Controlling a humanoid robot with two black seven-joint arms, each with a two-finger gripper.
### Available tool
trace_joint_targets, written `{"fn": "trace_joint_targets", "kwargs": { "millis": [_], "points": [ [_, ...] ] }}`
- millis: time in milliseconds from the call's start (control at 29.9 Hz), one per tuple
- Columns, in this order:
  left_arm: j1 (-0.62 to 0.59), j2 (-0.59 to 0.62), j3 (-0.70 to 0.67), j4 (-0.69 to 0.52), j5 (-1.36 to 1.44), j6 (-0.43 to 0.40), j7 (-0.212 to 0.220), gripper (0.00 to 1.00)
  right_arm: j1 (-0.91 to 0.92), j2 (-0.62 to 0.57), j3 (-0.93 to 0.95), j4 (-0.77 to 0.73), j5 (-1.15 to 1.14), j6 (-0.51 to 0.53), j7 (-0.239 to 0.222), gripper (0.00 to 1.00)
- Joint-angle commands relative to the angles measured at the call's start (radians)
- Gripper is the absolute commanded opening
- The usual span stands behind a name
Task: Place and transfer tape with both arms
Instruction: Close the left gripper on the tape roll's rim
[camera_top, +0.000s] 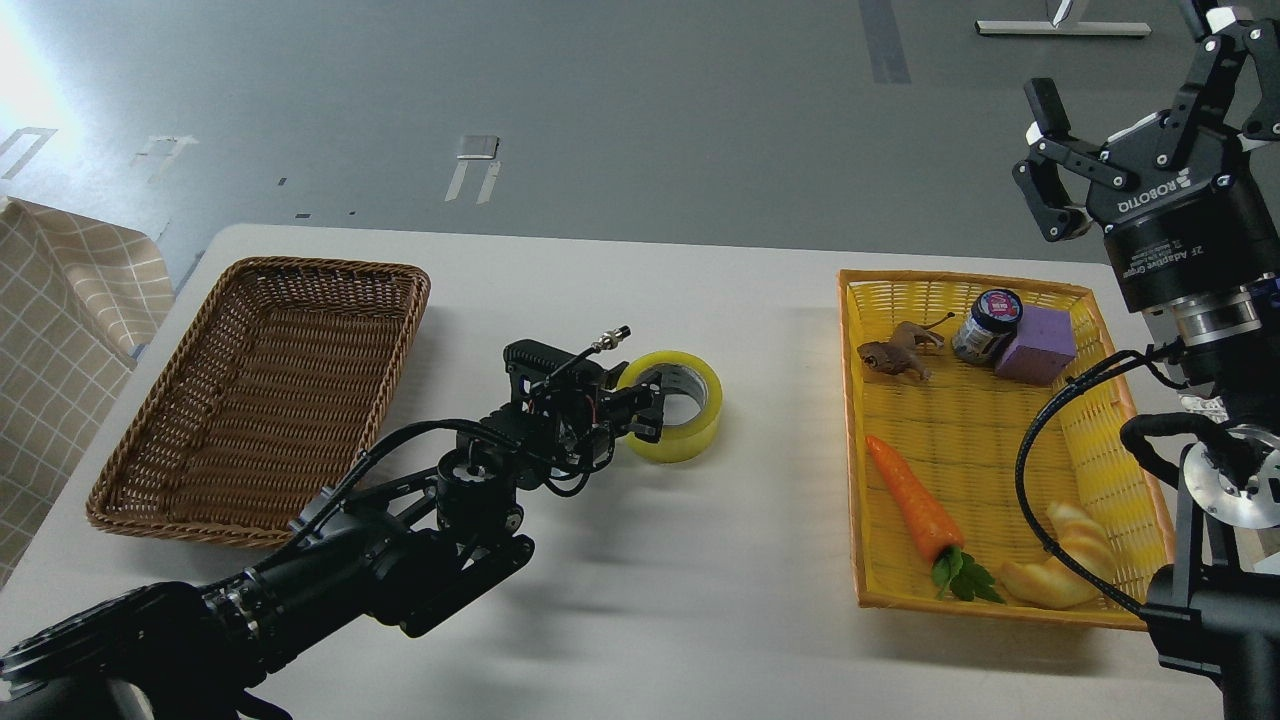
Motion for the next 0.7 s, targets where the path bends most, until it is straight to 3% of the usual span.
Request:
{"fn": "trace_joint_targets", "kwargs": {
  "millis": [0, 201, 334, 668],
  "points": [
    [-0.008, 0.000, 0.004, -0.001, 0.000, -0.014, 0.000, 0.31, 0.000, 0.000, 0.000, -0.003, 0.000, -0.002, -0.001, 1.00],
    [-0.023, 0.000, 0.003, -0.011, 0.000, -0.031, 0.001, 0.26, -0.010, 0.000, 0.000, -0.011, 0.000, -0.010, -0.001, 1.00],
    [-0.030, 0.007, 0.003, -0.015, 0.000, -0.038, 0.001, 0.16, -0.012, 0.000, 0.000, -0.017, 0.000, -0.010, -0.001, 1.00],
    [-0.059, 0.033, 0.001, -0.032, 0.000, -0.052, 0.000, 0.16, -0.013, 0.000, 0.000, -0.018, 0.000, -0.010, -0.001, 1.00]
  ]
}}
